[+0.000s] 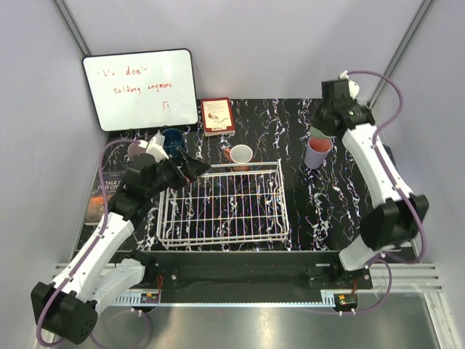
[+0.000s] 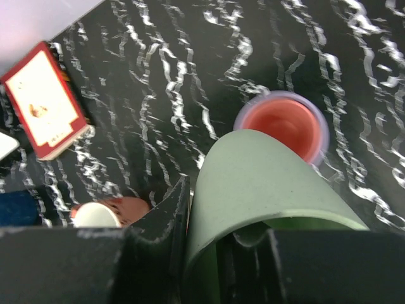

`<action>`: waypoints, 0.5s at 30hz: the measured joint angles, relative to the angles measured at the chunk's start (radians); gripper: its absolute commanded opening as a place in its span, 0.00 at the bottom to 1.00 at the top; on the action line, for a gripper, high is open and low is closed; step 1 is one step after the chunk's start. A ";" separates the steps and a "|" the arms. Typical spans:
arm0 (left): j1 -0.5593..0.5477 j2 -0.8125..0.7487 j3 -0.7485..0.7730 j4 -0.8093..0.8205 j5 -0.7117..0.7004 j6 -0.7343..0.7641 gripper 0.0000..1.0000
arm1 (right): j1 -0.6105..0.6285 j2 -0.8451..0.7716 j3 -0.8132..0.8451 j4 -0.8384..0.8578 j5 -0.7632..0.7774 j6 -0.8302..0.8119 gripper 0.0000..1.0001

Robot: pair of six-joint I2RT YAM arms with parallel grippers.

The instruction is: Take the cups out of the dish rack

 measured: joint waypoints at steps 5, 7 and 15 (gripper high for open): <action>0.000 0.006 -0.015 -0.058 -0.011 0.025 0.97 | 0.005 0.175 0.222 -0.092 -0.024 0.021 0.00; 0.000 0.012 -0.017 -0.071 -0.014 0.033 0.97 | 0.005 0.195 0.256 -0.132 -0.019 0.025 0.00; 0.000 0.044 -0.017 -0.097 -0.024 0.059 0.97 | 0.005 0.303 0.337 -0.222 0.009 0.025 0.00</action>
